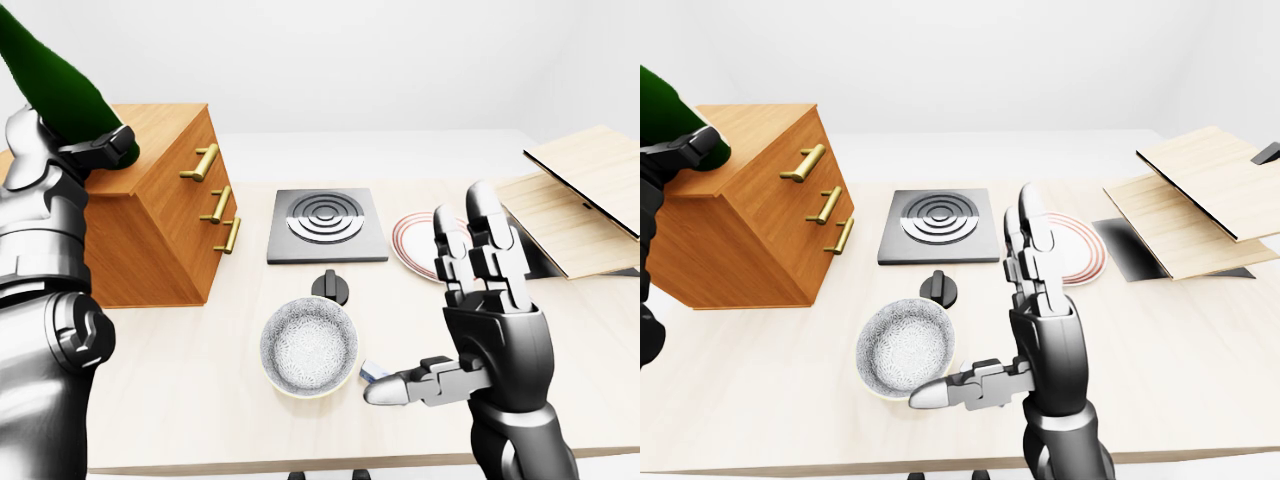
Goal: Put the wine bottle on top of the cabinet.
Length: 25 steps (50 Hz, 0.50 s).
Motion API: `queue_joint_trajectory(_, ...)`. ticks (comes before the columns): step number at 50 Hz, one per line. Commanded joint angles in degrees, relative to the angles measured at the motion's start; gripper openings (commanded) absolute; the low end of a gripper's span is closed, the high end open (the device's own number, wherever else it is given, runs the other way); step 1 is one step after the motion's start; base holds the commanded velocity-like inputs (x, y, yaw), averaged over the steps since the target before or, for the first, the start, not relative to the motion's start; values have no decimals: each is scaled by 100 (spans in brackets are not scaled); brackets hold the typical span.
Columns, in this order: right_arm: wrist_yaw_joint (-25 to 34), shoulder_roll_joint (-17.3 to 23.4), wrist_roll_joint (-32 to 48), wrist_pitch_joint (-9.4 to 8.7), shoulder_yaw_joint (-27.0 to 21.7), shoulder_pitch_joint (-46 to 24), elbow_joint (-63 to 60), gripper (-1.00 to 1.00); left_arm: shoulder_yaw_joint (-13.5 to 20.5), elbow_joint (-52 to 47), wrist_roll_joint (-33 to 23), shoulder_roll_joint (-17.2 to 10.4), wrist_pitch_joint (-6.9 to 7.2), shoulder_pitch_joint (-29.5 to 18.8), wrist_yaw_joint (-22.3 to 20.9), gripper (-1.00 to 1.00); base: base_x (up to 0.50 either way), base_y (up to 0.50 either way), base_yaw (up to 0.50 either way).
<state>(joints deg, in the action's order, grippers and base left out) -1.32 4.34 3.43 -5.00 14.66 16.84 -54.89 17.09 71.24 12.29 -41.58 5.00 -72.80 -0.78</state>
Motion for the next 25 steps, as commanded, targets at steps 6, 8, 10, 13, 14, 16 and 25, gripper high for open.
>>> queue_joint_trajectory(6,-28,28,-6,0,-2,22,-24,100,107,327,61,118,0,284,220,-89,0,0,0)
queue_joint_trajectory(8,-30,24,4,0,0,14,-31,100,106,336,36,126,0,290,230,-89,0,0,0)
queue_joint_trajectory(10,-35,18,9,0,5,6,-33,100,104,334,17,129,0,281,237,-89,0,0,0)
queue_joint_trajectory(13,-46,4,31,0,21,-50,-7,100,114,342,1,144,0,301,212,-86,0,0,0)
queue_joint_trajectory(14,-47,2,41,0,24,-74,-4,100,116,345,-4,151,0,316,202,-84,0,0,0)
queue_joint_trajectory(16,-44,-6,47,0,19,-116,-2,100,123,345,-8,153,0,316,183,-84,0,0,0)
queue_joint_trajectory(25,-32,-26,54,0,8,-149,124,100,138,363,-26,195,0,392,169,-55,0,0,0)
